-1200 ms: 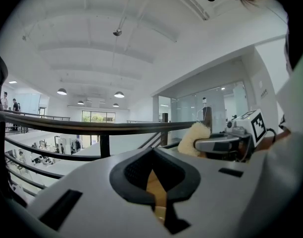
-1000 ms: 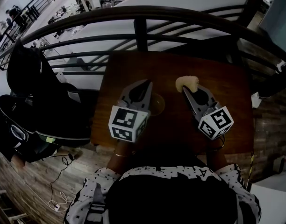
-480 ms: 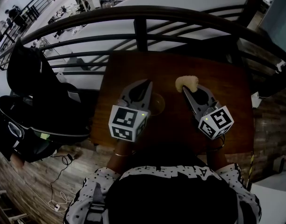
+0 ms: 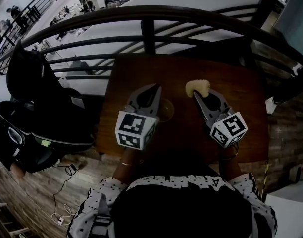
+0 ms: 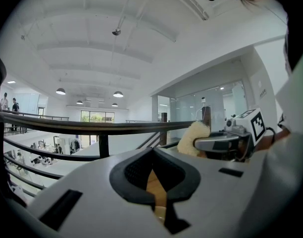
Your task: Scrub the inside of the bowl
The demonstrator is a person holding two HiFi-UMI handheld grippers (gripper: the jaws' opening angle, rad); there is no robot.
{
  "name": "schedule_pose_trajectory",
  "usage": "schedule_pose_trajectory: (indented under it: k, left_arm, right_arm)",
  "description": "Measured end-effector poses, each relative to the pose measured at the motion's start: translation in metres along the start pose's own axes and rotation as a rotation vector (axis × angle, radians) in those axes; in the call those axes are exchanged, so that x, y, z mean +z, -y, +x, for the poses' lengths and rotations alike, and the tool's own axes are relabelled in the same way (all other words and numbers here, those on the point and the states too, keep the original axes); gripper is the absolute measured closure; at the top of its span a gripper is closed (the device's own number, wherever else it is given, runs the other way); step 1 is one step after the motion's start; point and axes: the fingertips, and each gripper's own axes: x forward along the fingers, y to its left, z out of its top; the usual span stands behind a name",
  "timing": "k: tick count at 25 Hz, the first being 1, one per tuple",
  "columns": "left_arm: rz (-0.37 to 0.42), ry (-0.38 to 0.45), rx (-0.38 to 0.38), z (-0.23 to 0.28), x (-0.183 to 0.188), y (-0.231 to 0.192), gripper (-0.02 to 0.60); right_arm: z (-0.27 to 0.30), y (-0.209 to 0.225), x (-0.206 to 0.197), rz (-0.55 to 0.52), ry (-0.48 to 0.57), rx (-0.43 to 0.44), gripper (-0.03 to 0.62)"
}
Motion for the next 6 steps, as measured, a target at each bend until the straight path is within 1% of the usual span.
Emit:
schedule_pose_trajectory:
  k: [6]
  left_arm:
    - [-0.006, 0.0, -0.002, 0.0001, 0.0007, -0.0028, 0.566]
  right_arm:
    - [0.0024, -0.0013, 0.0029, 0.005, -0.003, -0.005, 0.534]
